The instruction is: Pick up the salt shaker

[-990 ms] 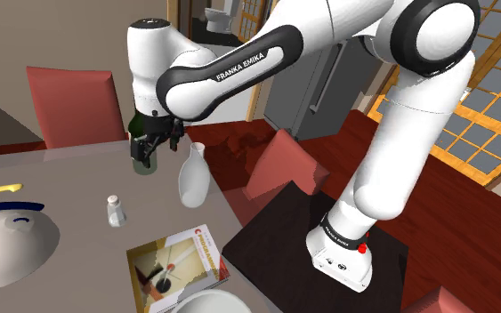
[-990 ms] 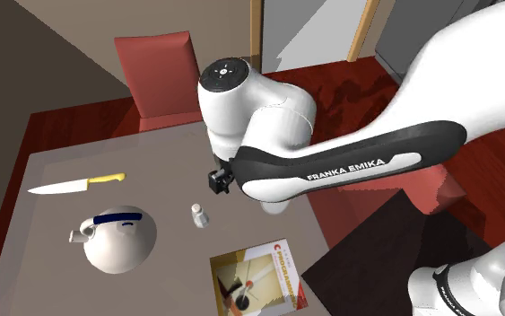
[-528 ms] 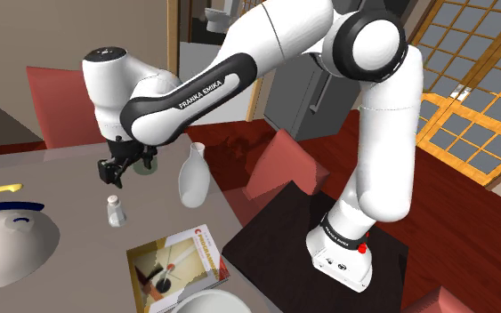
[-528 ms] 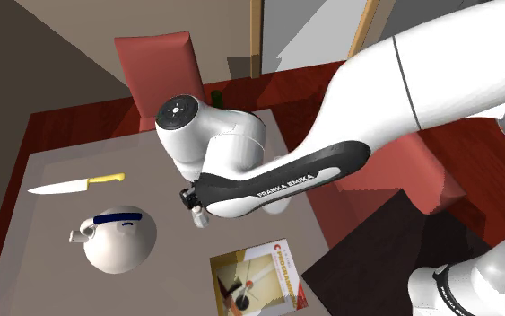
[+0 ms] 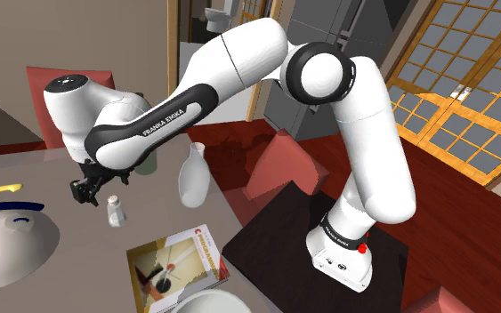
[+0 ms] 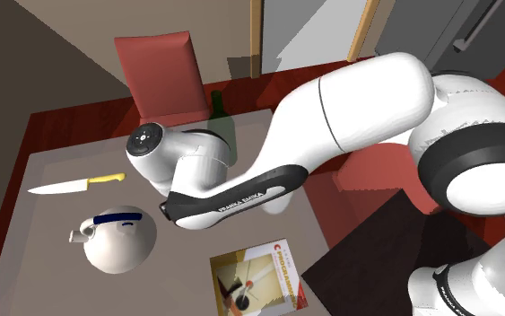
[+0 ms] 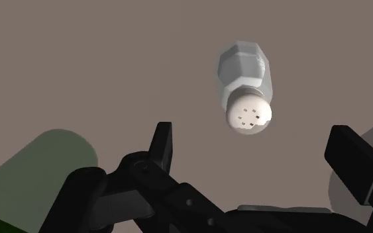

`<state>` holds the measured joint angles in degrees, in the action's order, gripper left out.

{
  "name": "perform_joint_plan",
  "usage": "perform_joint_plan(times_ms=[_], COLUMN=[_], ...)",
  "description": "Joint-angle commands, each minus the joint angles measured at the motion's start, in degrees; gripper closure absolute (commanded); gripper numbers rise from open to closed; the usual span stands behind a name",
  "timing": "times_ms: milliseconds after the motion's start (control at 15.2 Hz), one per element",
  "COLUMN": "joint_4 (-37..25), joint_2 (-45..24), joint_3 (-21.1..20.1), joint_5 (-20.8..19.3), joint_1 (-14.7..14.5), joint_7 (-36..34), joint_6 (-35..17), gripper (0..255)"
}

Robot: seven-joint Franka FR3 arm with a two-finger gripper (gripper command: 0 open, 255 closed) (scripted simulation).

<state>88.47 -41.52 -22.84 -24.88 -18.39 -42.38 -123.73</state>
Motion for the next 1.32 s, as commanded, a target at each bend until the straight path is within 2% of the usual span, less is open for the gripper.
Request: perform_joint_plan(times_ms=[0, 396, 462, 1254], joint_4=[-0.4, -0.5, -0.5, -0.4], joint_2=[-1.2, -3.4, -3.4, -2.0], joint_3=[0.3, 1.1, 1.1, 0.6], joint_5=[-0.5, -1.4, -1.3, -0.8], joint_1=[-0.4, -0.9, -0.9, -0.6], joint_7=[-0.4, -1.0, -1.0, -0.6], joint_6=[-0.8, -2.8, -2.7, -1.5], gripper=[0, 0, 255, 255])
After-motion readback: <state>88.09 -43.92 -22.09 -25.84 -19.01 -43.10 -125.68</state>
